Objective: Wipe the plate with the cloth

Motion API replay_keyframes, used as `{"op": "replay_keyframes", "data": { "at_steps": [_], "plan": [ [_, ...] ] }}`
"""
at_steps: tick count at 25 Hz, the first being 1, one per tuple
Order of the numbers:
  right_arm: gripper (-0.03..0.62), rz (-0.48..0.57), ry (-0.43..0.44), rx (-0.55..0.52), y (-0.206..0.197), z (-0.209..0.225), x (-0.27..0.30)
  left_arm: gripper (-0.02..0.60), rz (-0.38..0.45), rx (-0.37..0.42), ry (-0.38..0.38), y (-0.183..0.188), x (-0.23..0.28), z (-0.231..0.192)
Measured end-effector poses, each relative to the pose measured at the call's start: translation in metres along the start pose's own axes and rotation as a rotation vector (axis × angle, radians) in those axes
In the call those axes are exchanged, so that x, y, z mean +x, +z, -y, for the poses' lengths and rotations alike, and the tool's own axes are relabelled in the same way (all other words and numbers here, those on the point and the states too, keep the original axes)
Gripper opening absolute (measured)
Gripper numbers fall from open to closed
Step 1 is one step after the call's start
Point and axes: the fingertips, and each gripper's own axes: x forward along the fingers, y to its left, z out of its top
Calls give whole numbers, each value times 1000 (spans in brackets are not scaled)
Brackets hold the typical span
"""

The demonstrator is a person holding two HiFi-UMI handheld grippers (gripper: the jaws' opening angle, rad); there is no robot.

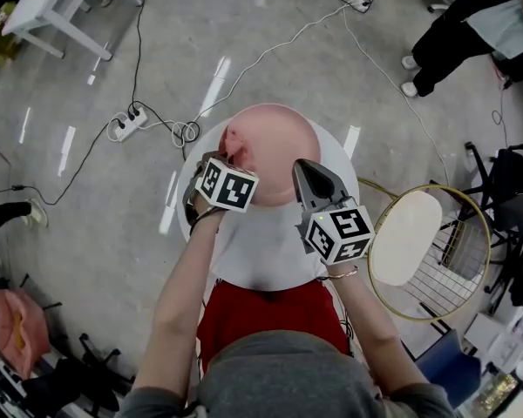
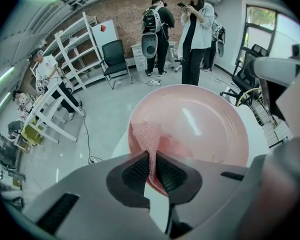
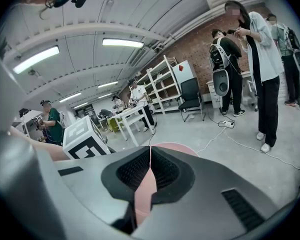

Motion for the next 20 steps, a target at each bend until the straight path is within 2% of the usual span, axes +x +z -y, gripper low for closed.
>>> {"op": "replay_keyframes", "data": {
  "at_steps": [5, 11, 15, 20],
  "plan": [
    [29, 9, -4, -8, 3, -9, -4, 35, 21, -40, 9, -9, -13, -12],
    [29, 33, -46, -7, 5, -5, -23, 35, 121, -98, 0, -4, -39, -13],
    [29, 52, -93, 3, 5, 0, -39, 35, 196, -126, -49, 5, -53, -1],
    [29, 73, -162, 12, 0, 14, -68, 35, 274, -125, -154, 31, -58, 45]
  ]
}}
